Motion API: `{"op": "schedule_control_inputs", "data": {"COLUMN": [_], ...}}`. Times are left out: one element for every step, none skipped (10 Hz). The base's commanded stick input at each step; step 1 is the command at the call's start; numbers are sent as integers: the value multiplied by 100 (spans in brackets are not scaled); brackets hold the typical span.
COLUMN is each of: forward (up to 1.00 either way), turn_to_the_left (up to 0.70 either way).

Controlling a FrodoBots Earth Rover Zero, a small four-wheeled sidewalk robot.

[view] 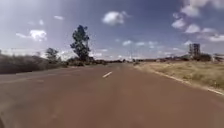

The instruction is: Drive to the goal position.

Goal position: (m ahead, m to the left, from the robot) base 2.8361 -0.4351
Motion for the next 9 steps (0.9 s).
{"op": "schedule_control_inputs", "data": {"forward": [100,100,100,100,100,100,100,100,100], "turn_to_the_left": [-22,-34,-38,-38,-38,-38,-38,-38,-38]}}
